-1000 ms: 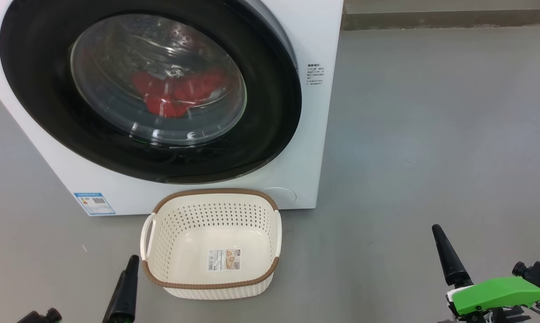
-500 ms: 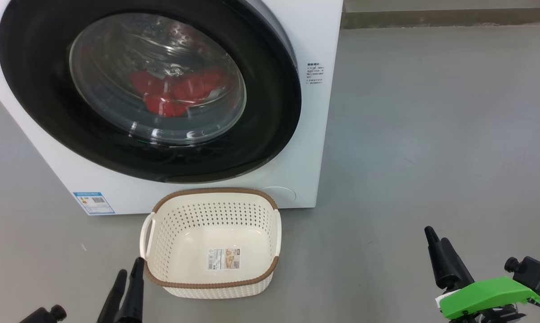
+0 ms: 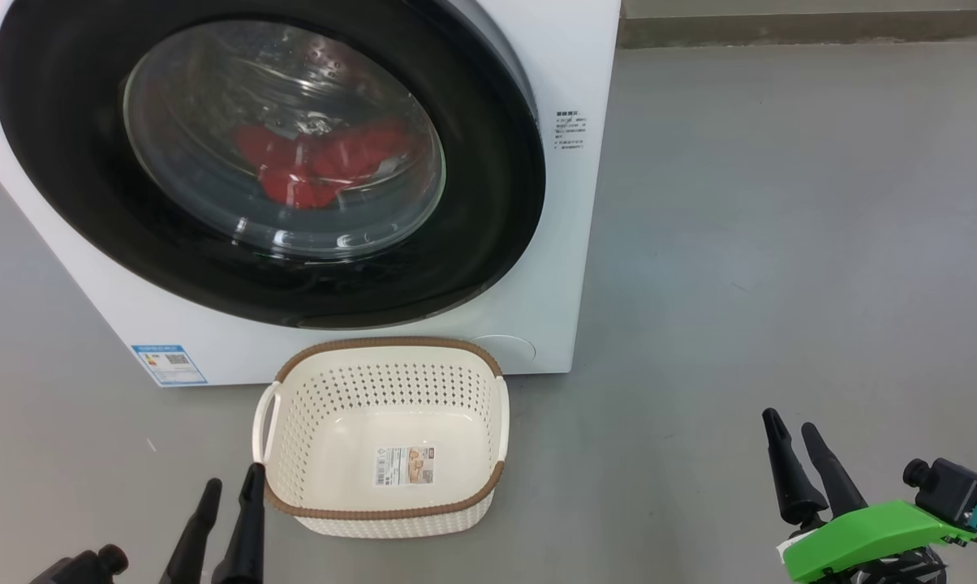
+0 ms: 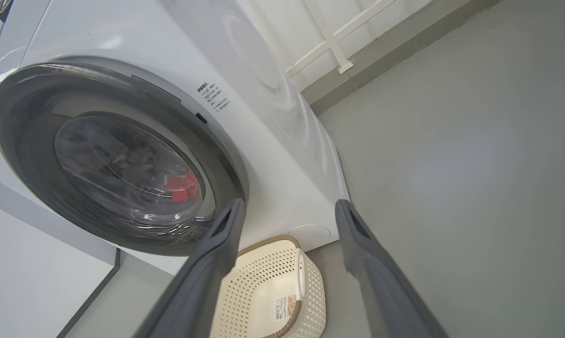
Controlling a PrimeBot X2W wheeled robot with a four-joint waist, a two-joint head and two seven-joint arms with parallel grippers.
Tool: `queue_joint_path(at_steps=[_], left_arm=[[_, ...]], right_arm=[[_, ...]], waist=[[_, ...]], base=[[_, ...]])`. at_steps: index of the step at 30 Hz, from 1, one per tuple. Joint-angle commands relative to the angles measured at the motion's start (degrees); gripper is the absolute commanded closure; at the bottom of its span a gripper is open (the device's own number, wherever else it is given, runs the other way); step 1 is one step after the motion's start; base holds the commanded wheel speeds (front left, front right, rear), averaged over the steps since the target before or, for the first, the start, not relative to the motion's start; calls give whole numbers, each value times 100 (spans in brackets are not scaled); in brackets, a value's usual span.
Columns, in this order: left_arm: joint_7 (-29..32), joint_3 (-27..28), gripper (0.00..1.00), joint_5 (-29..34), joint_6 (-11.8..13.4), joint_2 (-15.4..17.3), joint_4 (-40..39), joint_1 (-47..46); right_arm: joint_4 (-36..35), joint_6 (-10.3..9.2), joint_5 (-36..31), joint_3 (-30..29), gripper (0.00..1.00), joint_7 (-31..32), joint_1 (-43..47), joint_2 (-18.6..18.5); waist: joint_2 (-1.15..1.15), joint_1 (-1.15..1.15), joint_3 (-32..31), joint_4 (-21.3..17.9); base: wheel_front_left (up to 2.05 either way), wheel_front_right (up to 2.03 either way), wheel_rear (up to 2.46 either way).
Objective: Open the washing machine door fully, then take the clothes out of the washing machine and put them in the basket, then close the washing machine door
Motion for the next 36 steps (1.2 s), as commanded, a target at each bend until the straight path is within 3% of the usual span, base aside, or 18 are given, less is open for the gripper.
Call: queue_joint_path(at_steps=[1, 36], left_arm=[[-84, 100, 0, 177, -25, 142, -196, -30], [-672, 13, 0, 2417, -37, 377, -342, 152]], right_arm=[[-165, -1, -169, 105, 0, -77, -69, -88], [-343, -3, -2289, -35, 0, -667, 146, -87]], waist=[[0, -1, 0, 1], [0, -1, 33, -2]], base=[[0, 0, 0], [0, 0, 0]])
